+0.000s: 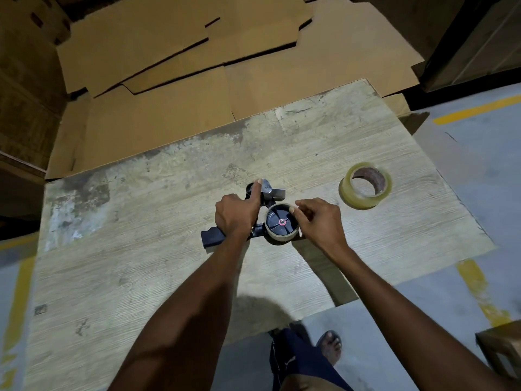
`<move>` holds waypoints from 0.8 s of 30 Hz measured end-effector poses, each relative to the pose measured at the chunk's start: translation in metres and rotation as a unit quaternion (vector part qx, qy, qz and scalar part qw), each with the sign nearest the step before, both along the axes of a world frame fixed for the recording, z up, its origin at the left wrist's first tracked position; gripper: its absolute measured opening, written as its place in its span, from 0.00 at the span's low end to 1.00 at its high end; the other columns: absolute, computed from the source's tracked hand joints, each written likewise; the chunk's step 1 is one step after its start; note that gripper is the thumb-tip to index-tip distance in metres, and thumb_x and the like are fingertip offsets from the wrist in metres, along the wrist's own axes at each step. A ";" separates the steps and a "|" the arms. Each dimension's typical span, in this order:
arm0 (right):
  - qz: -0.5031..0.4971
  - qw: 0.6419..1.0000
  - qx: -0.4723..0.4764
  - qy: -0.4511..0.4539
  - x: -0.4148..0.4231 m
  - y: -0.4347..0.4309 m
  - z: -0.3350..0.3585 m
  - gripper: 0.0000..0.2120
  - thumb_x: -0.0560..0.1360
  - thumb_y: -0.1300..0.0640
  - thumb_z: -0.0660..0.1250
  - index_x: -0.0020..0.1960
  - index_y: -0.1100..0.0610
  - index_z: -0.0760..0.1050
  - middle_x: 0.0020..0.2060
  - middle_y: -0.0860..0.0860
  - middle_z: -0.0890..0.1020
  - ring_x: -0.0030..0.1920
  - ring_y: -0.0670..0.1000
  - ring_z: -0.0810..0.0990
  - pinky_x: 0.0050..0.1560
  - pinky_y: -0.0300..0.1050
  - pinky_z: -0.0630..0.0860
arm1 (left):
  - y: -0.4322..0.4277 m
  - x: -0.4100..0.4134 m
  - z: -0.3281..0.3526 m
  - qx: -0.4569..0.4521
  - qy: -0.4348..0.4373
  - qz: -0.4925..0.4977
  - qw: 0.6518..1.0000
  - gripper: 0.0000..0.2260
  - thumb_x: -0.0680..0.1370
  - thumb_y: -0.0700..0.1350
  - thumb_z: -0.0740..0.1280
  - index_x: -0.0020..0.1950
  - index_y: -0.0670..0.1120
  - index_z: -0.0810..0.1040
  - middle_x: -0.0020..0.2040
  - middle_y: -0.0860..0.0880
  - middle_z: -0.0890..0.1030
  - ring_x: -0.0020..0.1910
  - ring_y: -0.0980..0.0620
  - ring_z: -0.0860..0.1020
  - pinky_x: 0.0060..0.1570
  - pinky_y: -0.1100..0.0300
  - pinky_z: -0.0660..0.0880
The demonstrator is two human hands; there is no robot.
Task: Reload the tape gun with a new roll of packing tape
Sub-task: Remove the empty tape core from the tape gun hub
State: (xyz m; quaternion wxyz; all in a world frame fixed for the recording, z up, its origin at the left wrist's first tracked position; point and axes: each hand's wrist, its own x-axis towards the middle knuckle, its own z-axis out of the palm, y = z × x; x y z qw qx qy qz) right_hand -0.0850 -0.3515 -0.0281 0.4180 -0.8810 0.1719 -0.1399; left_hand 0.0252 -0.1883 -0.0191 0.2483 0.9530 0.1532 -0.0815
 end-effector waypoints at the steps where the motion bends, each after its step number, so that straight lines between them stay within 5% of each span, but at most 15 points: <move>1: -0.003 1.000 -0.005 -0.003 0.001 0.003 -0.001 0.10 0.75 0.56 0.78 0.53 0.62 0.87 0.43 0.58 0.88 0.41 0.55 0.86 0.46 0.48 0.82 | 0.000 0.000 -0.001 0.003 0.000 -0.001 1.000 0.40 0.70 0.80 0.57 0.37 0.41 0.79 0.40 0.44 0.80 0.41 0.44 0.73 0.40 0.53 0.70; 6: 0.007 0.997 -0.077 0.002 0.009 0.015 -0.004 0.08 0.78 0.58 0.71 0.44 0.60 0.85 0.36 0.57 0.82 0.38 0.58 0.81 0.38 0.49 0.75 | 0.000 0.002 -0.004 0.006 -0.007 -0.006 1.000 0.40 0.70 0.80 0.57 0.36 0.41 0.79 0.41 0.44 0.80 0.43 0.44 0.72 0.41 0.52 0.70; 11: -0.011 0.984 -0.174 -0.046 0.005 0.025 -0.015 0.02 0.77 0.65 0.72 0.46 0.63 0.82 0.35 0.57 0.76 0.36 0.58 0.76 0.35 0.50 0.72 | 0.001 0.002 -0.006 0.008 -0.008 -0.010 1.000 0.42 0.69 0.82 0.56 0.38 0.41 0.79 0.42 0.43 0.81 0.48 0.42 0.77 0.44 0.51 0.74; 20: -0.025 0.975 -0.205 -0.087 0.004 0.027 -0.024 0.03 0.73 0.69 0.73 0.45 0.64 0.82 0.34 0.57 0.75 0.34 0.58 0.74 0.35 0.46 0.66 | 0.000 0.003 -0.006 0.020 -0.007 -0.010 1.000 0.42 0.69 0.81 0.56 0.39 0.41 0.80 0.41 0.44 0.80 0.45 0.42 0.77 0.42 0.52 0.73; 24: -0.024 0.980 -0.184 -0.075 0.004 0.027 -0.019 0.02 0.75 0.68 0.74 0.47 0.64 0.82 0.36 0.58 0.76 0.36 0.59 0.76 0.35 0.51 0.73 | 0.001 0.003 -0.005 0.025 -0.006 -0.014 1.000 0.41 0.71 0.80 0.55 0.40 0.41 0.81 0.43 0.43 0.81 0.46 0.42 0.77 0.42 0.53 0.71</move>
